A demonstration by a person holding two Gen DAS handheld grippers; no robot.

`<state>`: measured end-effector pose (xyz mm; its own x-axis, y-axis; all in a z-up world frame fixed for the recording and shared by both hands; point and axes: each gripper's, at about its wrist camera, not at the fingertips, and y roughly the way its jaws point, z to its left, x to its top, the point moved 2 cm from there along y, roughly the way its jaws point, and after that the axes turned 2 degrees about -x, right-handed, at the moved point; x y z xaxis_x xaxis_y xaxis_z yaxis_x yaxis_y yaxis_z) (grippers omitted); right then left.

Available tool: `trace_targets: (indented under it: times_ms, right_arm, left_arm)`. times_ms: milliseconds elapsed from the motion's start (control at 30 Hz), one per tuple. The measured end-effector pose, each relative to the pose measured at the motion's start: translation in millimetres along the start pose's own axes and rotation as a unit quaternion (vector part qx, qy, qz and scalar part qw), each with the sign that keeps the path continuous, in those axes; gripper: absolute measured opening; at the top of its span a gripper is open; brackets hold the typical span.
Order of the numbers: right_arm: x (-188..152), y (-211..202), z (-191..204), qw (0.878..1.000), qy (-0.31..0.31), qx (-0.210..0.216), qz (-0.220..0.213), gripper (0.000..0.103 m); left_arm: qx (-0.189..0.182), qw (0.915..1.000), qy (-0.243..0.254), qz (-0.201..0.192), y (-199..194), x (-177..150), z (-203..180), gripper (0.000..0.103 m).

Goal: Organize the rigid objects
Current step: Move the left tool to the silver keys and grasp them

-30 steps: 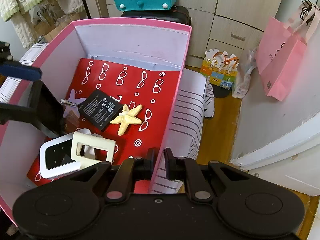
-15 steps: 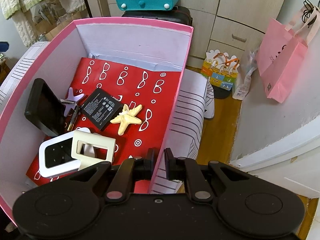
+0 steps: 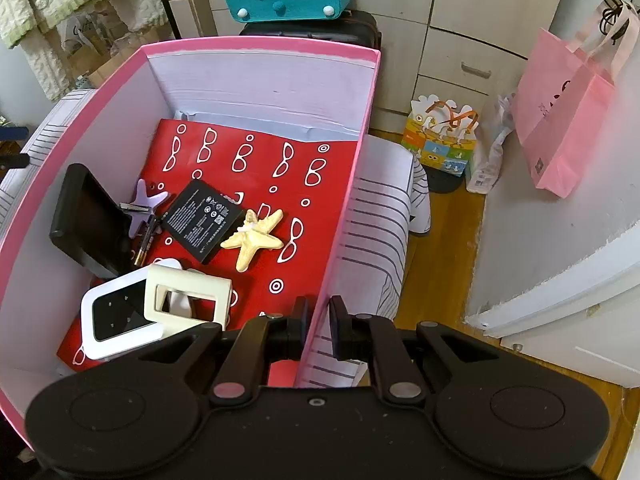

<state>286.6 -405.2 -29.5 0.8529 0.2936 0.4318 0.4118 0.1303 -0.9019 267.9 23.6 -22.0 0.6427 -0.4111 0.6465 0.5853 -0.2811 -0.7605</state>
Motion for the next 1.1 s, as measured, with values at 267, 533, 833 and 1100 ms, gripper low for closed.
trace_targets:
  times_ms: [267,533,833,1100]
  right_arm:
    - [0.7,0.7,1.2,1.0,0.004,-0.005,0.001,0.015]
    - [1.9,1.6,3.1,1.0,0.001,-0.008,0.005,0.017]
    - [1.5,1.6,3.5,1.0,-0.002,-0.01,0.006,0.018]
    - [1.0,1.3,3.2,1.0,-0.001,-0.009,0.003,0.018]
  left_arm:
    - [-0.016,0.9995,0.021,-0.017,30.4,8.1,-21.3,0.057]
    - [0.003,1.0,-0.002,-0.006,72.6,18.5,-36.2,0.063]
    - [0.016,0.9995,-0.026,-0.004,82.2,17.7,-32.0,0.062]
    - [0.009,0.9999,0.01,0.001,60.7,-0.1,-37.1,0.002]
